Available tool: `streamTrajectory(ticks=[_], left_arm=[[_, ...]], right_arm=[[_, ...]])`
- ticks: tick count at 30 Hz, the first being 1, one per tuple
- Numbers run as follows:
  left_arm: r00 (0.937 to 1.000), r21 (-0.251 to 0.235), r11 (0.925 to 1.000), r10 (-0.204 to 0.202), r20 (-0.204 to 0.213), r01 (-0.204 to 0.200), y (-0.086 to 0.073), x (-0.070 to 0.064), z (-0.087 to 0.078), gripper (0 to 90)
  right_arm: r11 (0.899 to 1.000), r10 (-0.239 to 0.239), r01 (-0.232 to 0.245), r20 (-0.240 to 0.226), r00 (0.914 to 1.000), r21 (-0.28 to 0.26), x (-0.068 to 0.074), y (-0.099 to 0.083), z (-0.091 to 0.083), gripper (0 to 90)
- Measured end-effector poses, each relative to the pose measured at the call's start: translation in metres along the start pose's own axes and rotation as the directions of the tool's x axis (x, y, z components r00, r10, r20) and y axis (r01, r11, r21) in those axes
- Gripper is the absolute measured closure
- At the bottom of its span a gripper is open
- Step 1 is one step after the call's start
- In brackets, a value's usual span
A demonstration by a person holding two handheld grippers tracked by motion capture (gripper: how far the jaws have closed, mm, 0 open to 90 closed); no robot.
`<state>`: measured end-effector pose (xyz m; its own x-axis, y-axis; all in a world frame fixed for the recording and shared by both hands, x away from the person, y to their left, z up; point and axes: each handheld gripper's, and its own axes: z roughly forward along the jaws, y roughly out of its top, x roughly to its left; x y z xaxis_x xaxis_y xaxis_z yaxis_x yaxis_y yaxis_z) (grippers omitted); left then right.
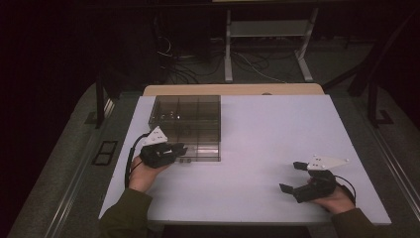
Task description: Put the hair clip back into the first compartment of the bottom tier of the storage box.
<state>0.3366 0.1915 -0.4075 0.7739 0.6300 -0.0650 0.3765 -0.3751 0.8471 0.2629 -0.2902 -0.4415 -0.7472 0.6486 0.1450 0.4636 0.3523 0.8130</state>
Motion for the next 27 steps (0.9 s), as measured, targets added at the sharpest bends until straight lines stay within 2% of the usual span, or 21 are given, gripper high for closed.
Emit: streamTrajectory(ticks=[11, 21, 27], left_arm=[[0.9977, -0.004, 0.9993, -0.037, -0.057, 0.037, -0.006, 0.014, -0.008, 73.6], [0.9916, 0.002, 0.9971, -0.076, -0.105, 0.076, -0.015, 0.028, -0.013, 73.6], [0.9885, 0.012, 0.9953, -0.094, -0.119, 0.096, -0.020, 0.035, -0.013, 73.6]], right_arm=[[1.000, 0.001, -0.001, -0.001, 1.0000, 0.000, 0.000, 0.000, 0.000, 1.3], [1.000, 0.001, -0.001, 0.000, 1.0000, -0.001, 0.000, 0.000, 0.000, 1.3], [1.000, 0.002, -0.002, 0.002, 1.0000, -0.002, 0.000, 0.000, -0.001, 1.3]])
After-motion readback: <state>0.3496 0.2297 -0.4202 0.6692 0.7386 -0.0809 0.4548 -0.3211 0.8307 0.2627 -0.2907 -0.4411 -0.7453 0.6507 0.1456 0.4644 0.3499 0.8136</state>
